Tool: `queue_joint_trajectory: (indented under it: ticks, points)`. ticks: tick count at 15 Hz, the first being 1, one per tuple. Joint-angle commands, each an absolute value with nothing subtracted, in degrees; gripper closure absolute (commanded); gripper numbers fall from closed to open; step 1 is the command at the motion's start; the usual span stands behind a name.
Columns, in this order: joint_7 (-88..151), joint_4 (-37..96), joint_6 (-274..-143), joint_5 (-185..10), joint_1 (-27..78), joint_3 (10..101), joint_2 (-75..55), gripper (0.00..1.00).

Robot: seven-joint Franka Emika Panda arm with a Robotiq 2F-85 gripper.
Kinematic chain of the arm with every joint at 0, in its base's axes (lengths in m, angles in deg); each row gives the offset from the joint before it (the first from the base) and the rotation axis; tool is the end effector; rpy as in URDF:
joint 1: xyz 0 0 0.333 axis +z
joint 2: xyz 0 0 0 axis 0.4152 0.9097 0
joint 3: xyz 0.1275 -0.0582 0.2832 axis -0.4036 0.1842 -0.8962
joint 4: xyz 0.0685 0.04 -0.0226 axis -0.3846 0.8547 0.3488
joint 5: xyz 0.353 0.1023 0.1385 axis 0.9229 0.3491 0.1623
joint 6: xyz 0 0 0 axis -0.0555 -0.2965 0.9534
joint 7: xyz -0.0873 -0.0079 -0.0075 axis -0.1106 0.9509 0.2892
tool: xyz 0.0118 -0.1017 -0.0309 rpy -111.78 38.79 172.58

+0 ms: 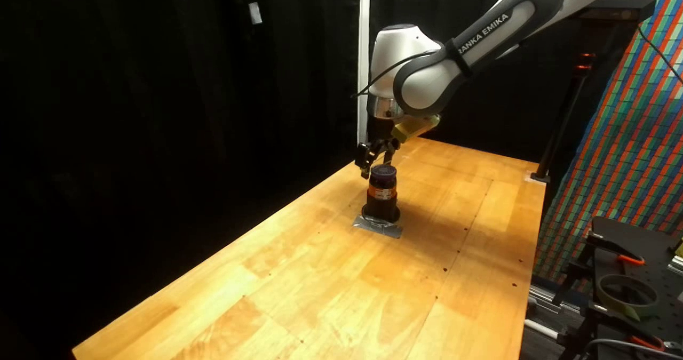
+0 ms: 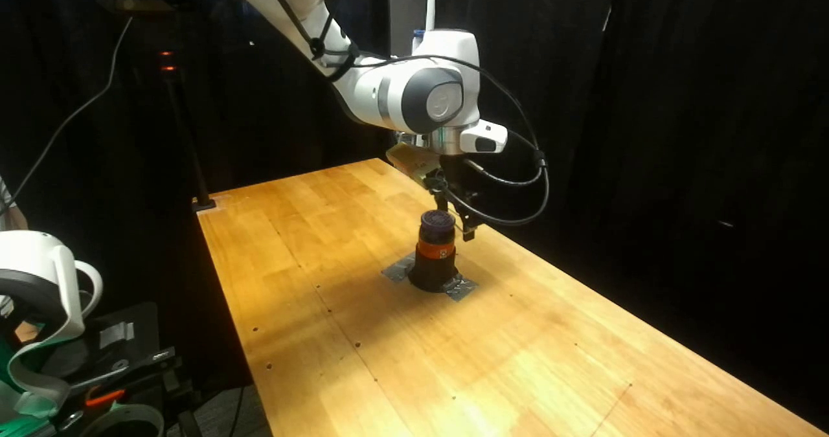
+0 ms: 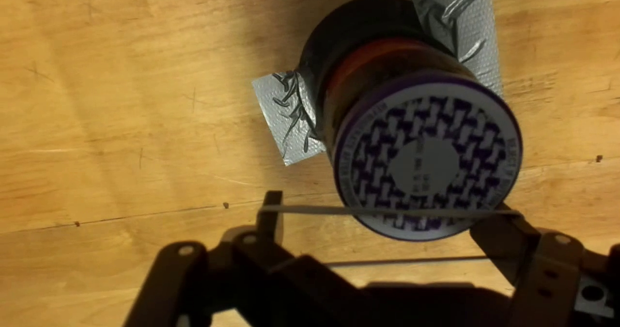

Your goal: Put the rubber band on the jar.

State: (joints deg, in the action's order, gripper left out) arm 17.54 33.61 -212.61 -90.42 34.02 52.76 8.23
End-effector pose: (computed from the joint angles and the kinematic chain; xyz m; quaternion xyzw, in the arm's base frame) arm 0.6838 0.1039 0.2611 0.9960 -0.0440 0.0732 0.0264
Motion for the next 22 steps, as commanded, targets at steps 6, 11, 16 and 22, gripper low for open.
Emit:
queue_joint_trajectory:
  ticks: [6,11,16,22]
  points:
    - [19.6,32.1,-204.6,-87.5,33.1,51.9,8.5,0.00]
    - [20.8,35.1,-201.7,-84.3,31.7,51.4,5.7,0.00]
    - [23.5,38.1,-202.0,-80.6,29.7,50.4,4.0,0.00]
    - [26.2,44.0,-204.0,-77.2,28.1,49.7,1.0,0.00]
